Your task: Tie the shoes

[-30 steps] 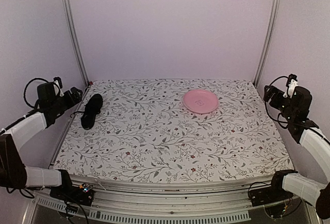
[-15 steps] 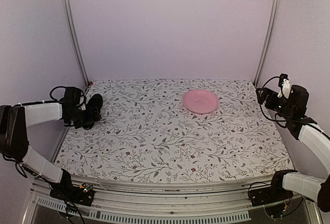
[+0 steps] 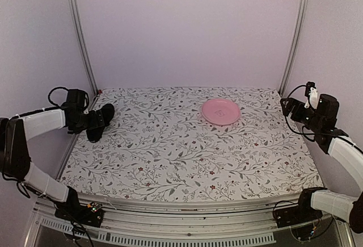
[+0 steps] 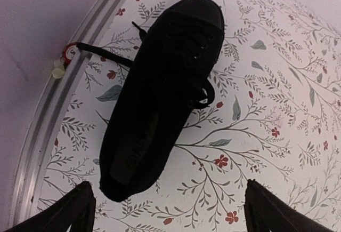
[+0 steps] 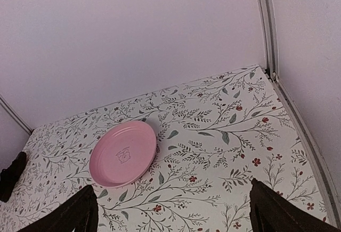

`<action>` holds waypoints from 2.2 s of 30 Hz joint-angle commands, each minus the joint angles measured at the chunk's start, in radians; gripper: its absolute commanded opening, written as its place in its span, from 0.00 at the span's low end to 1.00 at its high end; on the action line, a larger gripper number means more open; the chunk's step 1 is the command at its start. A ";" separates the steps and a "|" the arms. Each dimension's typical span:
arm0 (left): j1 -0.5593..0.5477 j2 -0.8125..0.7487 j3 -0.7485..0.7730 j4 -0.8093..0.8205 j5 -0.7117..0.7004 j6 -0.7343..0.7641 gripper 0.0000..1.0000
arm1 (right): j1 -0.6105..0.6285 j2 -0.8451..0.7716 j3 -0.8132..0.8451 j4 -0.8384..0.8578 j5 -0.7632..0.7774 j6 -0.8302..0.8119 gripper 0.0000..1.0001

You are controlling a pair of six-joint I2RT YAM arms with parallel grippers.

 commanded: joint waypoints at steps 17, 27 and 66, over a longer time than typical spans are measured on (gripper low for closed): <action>0.095 0.266 0.059 0.076 0.086 0.089 0.46 | 0.000 0.052 -0.006 0.010 0.006 0.000 0.99; 0.018 0.251 0.105 0.025 0.106 0.159 0.00 | 0.001 0.073 -0.006 0.023 -0.001 0.005 0.99; -0.556 0.126 0.426 0.094 0.414 -0.073 0.00 | 0.353 0.165 -0.053 0.363 -0.343 0.031 0.99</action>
